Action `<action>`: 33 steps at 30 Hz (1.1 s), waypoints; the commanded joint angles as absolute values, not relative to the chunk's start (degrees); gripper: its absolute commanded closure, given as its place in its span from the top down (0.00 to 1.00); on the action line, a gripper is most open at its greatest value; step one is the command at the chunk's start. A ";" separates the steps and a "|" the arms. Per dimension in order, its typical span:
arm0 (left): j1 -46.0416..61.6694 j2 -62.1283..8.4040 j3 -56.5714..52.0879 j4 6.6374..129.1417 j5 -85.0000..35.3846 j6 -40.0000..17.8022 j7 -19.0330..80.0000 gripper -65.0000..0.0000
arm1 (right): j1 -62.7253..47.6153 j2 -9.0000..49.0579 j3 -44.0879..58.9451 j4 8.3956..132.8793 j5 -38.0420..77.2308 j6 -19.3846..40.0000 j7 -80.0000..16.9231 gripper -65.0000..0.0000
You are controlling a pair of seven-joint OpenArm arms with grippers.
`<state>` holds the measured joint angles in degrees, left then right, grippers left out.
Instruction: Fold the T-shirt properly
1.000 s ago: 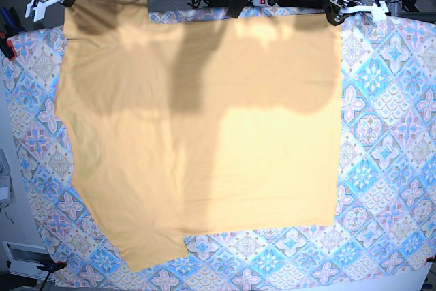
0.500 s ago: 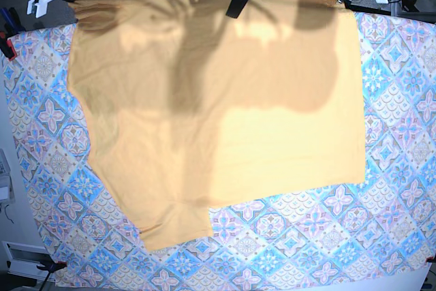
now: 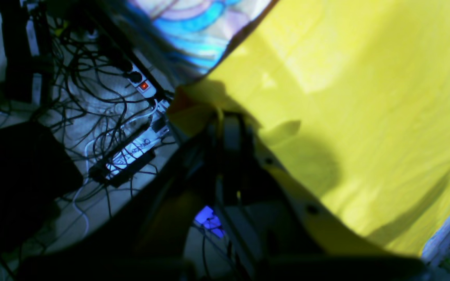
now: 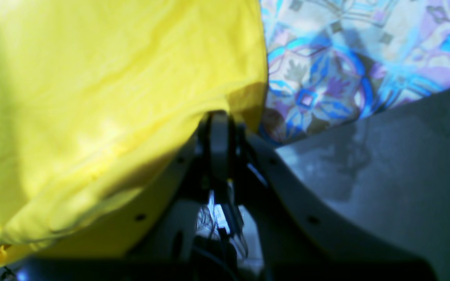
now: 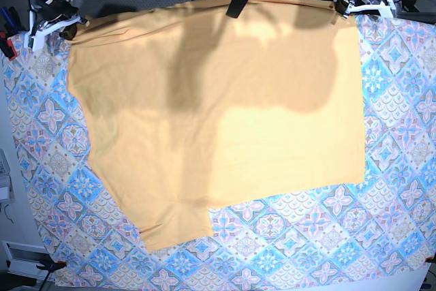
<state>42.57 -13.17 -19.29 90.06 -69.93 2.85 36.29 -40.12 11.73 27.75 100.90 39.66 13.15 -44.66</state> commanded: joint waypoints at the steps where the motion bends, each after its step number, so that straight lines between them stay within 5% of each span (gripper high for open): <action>1: 38.11 -13.85 -19.12 91.38 -71.43 -0.31 29.23 0.00 | -39.52 12.53 28.18 101.93 40.13 13.32 -43.82 0.00; 33: 49.27 -13.85 -19.12 102.99 -71.52 -0.31 29.32 0.00 | -34.77 12.44 28.18 102.46 42.68 13.32 -46.02 0.00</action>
